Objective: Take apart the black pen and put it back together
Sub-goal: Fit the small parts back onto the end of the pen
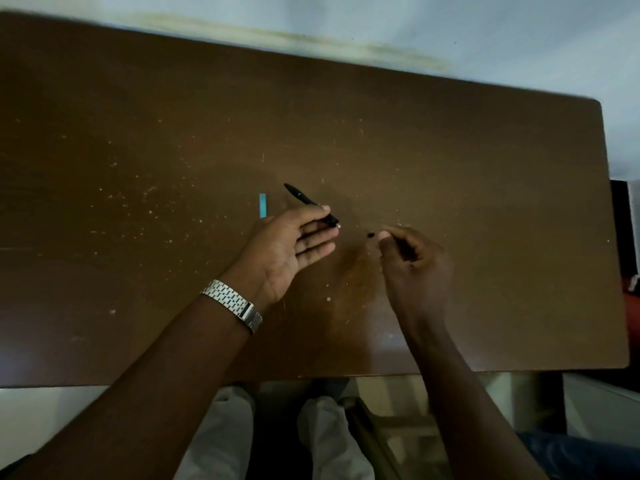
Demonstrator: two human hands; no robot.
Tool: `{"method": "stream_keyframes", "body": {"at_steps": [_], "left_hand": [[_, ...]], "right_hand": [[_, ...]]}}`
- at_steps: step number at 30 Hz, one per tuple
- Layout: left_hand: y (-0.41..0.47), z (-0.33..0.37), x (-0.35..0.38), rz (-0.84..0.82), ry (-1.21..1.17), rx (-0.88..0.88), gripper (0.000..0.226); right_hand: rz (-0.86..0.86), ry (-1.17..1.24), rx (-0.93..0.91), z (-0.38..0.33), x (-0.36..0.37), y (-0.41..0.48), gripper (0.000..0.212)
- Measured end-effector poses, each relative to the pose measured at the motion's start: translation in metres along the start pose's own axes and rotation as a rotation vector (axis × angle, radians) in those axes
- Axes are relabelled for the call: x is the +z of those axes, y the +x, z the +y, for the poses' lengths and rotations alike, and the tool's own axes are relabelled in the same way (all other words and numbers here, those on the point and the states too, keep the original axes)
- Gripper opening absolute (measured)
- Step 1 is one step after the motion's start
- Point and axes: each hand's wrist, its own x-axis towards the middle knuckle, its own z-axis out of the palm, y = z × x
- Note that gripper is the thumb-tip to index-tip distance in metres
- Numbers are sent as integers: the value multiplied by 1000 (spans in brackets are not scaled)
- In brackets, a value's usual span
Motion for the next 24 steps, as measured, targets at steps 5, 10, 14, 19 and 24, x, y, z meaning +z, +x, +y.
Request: {"method": "stream_keyframes", "body": {"at_steps": [5,10,14,19,24], "left_hand": [[1,2,-3,49,-17,-1,11],[1,0,-3,58,-30,-19,13],[1,-1,-4,28,-42,-18,9],[2,-3,-4,24,-46,-21,15],[0,-4,-3,19,-40,-16,25]], "right_hand": [[-100,-228,-29,26,21,12,17],[-116,-290,-9,37,30,24,22],[-106,-298,-15,41,28,29,13],[-156,-326,-12,39,26,36,12],[-175,-375,42,27,23,42,7]]}}
